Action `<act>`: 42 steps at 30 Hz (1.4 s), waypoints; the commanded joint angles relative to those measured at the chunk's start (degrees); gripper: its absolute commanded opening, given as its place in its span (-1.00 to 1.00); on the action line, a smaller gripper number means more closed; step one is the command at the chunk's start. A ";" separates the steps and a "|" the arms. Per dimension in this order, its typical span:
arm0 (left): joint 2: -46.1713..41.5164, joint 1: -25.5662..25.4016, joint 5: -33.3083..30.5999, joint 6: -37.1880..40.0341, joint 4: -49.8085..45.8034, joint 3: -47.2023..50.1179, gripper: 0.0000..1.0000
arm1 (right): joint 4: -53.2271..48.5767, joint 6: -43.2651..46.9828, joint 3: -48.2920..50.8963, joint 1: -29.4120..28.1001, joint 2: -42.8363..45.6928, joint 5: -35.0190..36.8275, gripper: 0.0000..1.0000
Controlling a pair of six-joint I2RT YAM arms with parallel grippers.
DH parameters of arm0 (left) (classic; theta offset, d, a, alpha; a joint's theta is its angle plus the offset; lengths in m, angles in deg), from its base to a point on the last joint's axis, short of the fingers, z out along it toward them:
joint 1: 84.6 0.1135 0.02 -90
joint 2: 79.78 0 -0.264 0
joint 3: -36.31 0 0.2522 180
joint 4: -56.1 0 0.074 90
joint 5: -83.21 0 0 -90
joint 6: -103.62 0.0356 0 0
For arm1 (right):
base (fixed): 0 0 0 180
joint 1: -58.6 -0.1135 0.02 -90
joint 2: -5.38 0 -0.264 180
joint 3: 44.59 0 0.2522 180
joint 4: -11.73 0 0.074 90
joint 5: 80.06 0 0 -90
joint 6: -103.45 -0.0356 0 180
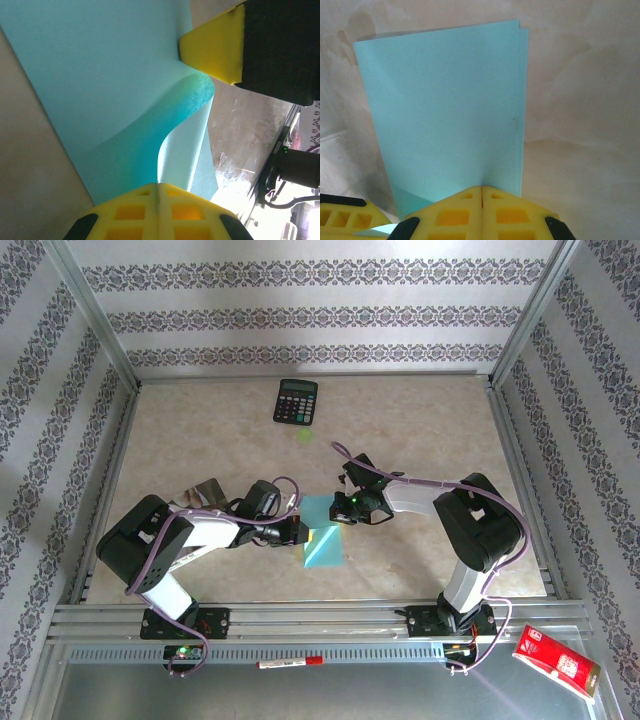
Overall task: Fold a paper plane with a square sheet of paper (pick it up from the middle)
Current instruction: Fold the triangle a second time at the center of the table.
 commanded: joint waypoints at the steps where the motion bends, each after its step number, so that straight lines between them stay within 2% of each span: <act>1: 0.81 0.73 -0.22 2.19 -2.71 -1.40 -1.00 | -2.65 0.61 -0.56 -0.68 -1.94 2.25 -0.99; 30: 3.23 0.82 -2.02 4.89 -7.74 -3.50 -1.00 | -2.80 0.85 -0.51 -0.81 -1.95 2.50 -0.99; 42: 4.62 0.79 -4.25 6.80 -13.15 -4.04 -1.00 | -4.01 0.96 -3.83 -0.28 1.83 0.64 -0.74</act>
